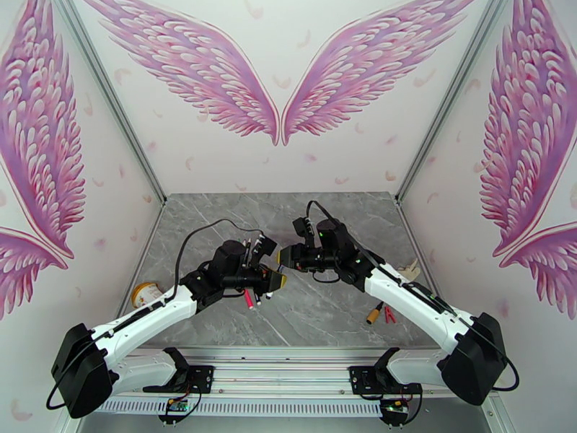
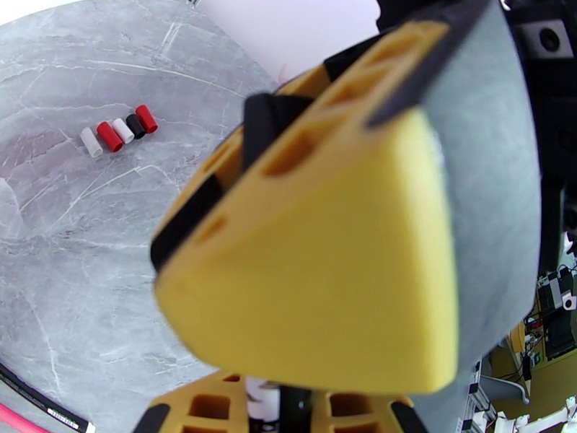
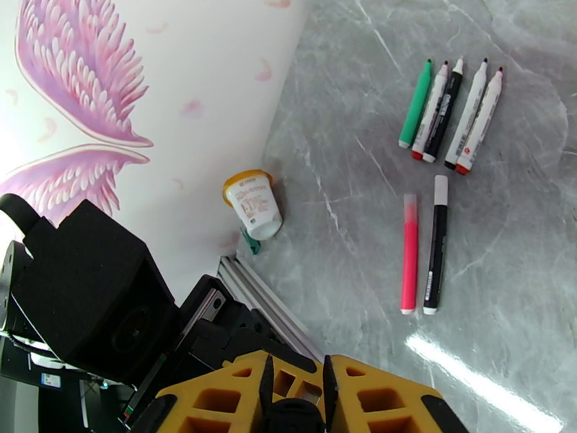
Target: Open the pen caps
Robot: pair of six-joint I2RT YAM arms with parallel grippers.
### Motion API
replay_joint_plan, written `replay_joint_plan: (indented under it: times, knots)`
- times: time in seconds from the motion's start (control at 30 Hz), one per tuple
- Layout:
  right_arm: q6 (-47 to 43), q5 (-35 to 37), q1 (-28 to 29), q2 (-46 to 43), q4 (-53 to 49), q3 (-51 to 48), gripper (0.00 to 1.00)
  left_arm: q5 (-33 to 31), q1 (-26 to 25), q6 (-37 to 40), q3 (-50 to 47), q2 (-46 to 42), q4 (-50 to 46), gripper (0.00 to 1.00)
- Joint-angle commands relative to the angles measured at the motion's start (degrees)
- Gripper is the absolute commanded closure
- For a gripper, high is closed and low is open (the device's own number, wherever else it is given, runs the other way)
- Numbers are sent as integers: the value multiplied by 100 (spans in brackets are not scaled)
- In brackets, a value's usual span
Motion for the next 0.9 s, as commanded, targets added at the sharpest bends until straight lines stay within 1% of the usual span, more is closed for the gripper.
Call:
replay_joint_plan:
  times: [0.0, 0.07, 0.2, 0.37, 0.57, 0.63, 0.7, 0.77, 0.83, 0.87]
  knots:
    - [-97, 207, 37, -15, -103, 236, 72, 143, -12, 122, -20, -56, -51, 94]
    - [-94, 222, 34, -16, -81, 240, 69, 153, -10, 132, -25, -51, -61, 94]
    - [-83, 207, 40, 5, -62, 281, 68, 171, -20, 144, -26, -28, -69, 93]
    - [-94, 157, 34, 41, -81, 293, 77, 162, -22, 133, -11, -27, -68, 94]
    - [-98, 146, 34, 32, -98, 280, 84, 147, -8, 55, -1, -17, -37, 95]
    - [-111, 116, 34, 25, -45, 275, 86, 364, 52, -85, -45, -31, 129, 97]
    - [-190, -65, 30, 5, 75, 276, 88, 931, 197, -398, -195, -41, 654, 98]
    - [-305, -389, 9, -44, 243, 301, 90, 1269, 345, -625, -274, -74, 932, 98]
    - [-396, -661, -25, -86, 403, 315, 91, 1325, 379, -513, -238, -112, 774, 98]
    - [-473, -687, -28, -105, 381, 364, 92, 1238, 379, -371, -186, -121, 555, 98]
